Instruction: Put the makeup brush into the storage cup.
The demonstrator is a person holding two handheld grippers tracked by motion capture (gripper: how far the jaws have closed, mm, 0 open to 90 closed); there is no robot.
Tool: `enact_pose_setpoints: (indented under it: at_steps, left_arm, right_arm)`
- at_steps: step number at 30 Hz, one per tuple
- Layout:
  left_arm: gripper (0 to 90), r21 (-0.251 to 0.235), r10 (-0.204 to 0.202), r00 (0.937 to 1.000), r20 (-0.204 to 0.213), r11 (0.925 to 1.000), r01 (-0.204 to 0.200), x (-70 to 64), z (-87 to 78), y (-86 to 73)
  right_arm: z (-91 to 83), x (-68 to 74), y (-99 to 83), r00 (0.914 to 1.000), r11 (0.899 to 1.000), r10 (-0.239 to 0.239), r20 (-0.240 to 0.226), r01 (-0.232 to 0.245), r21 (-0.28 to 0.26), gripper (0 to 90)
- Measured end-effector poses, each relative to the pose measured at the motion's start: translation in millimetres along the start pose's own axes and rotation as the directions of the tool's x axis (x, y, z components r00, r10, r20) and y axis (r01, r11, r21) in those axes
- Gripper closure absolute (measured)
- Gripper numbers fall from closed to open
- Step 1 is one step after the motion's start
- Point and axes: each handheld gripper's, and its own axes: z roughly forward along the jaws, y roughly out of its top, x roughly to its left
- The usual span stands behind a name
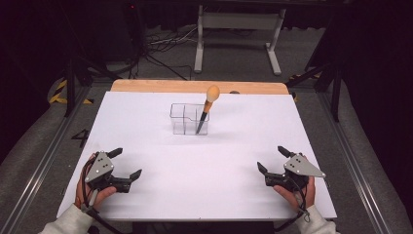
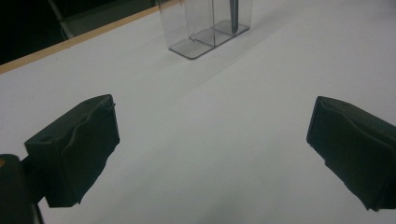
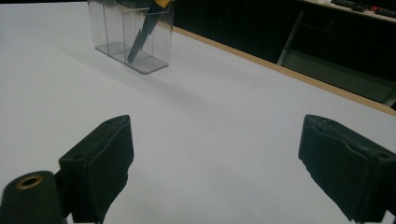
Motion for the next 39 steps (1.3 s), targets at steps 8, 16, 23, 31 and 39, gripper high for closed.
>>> enact_pose_setpoints:
  at_steps: [8,16,23,31,39]
  left_arm:
    - [3.1,-0.015,-0.004,0.9999,0.015,0.9999,0.005,0.8,-2.6,-0.5]
    - [3.2,-0.029,-0.01,0.9999,0.009,0.9995,0.011,2.2,-3.3,1.7]
    - [3.4,-0.033,-0.019,0.9998,0.006,0.9993,0.019,2.1,-5.7,1.4]
    - [3.8,-0.034,-0.028,0.9996,0.007,0.999,0.028,5.0,-5.3,0.8]
    - [3.8,-0.052,-0.037,0.9993,0.011,0.998,0.037,5.5,-7.3,1.4]
  right_arm:
    - [1.0,3.3,2.4,0.9996,1.0,-0.026,0.005,0.026,0.003,11.2]
    - [1.7,7.1,0.9,0.9988,0.999,-0.048,0.007,0.048,0.012,11.4]
    - [-1.0,7.7,0.6,0.9984,0.999,-0.052,0.021,0.052,0.009,11.5]
    - [1.2,6.6,0.6,0.9988,0.999,-0.048,0.013,0.048,0.009,11.6]
    - [1.2,4.7,-0.2,0.999,0.999,-0.042,0.015,0.042,0.01,11.6]
